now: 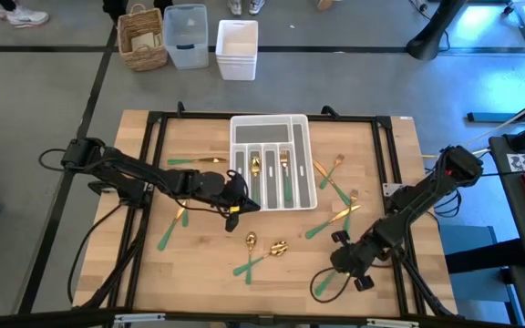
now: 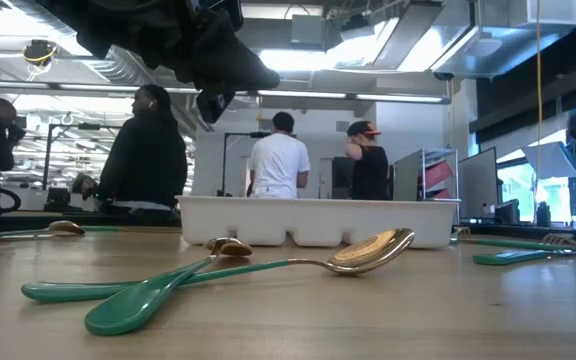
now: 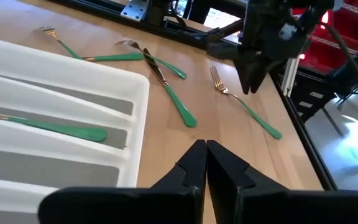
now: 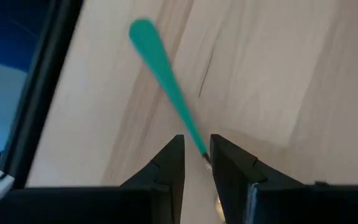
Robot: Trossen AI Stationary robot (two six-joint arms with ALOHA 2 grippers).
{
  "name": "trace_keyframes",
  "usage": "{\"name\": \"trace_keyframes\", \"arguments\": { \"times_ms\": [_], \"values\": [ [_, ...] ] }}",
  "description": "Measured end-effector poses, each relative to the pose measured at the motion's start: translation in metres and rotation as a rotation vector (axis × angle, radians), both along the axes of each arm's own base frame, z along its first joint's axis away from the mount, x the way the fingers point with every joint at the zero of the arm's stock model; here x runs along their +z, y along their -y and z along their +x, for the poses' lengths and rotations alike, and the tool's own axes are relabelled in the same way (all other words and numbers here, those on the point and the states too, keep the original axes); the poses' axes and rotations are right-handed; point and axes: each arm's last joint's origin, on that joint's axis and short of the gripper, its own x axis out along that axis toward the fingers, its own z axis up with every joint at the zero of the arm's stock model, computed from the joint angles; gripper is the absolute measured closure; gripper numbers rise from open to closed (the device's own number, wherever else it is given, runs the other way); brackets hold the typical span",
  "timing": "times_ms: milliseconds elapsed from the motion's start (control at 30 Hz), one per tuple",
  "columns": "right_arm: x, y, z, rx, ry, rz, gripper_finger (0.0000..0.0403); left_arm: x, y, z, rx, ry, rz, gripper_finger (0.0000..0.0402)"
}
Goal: Sort silverware
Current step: Put the bottom right fork into the silverware organizer
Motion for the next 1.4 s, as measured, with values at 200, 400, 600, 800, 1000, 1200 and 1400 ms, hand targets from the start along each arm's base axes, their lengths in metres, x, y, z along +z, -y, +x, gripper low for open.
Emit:
{"name": "trace_keyframes", "arguments": {
  "times_ms": [200,400,600,800,1000,1200,1400],
  "values": [
    [-0.017,-0.003,0.002,0.004,-0.051,-0.050,0.0322,0.000,0.000,0.000,0.001,-0.001,-0.002,0.0396],
    [-0.026,-0.004,0.003,0.042,-0.053,-0.097,0.0322,0.000,0.000,0.000,0.002,-0.002,-0.003,0.0396],
    [-0.029,-0.005,0.004,0.042,-0.062,-0.114,0.0322,-0.001,0.000,0.000,0.002,-0.009,-0.002,0.0396],
    [-0.038,-0.003,0.003,0.040,-0.106,-0.180,0.0336,-0.001,0.000,0.000,0.001,-0.008,-0.003,0.0396],
    [-0.036,-0.003,0.004,0.047,-0.075,-0.189,0.0390,-0.001,0.000,0.000,0.001,-0.012,-0.002,0.0396],
    [-0.027,-0.008,0.010,0.095,-0.051,-0.205,0.0372,-0.001,0.000,0.000,0.001,-0.012,-0.001,0.0396],
    [-0.015,-0.010,0.014,0.108,-0.047,-0.281,0.0392,-0.001,0.000,0.000,0.001,-0.012,-0.001,0.0396]
  ]
}}
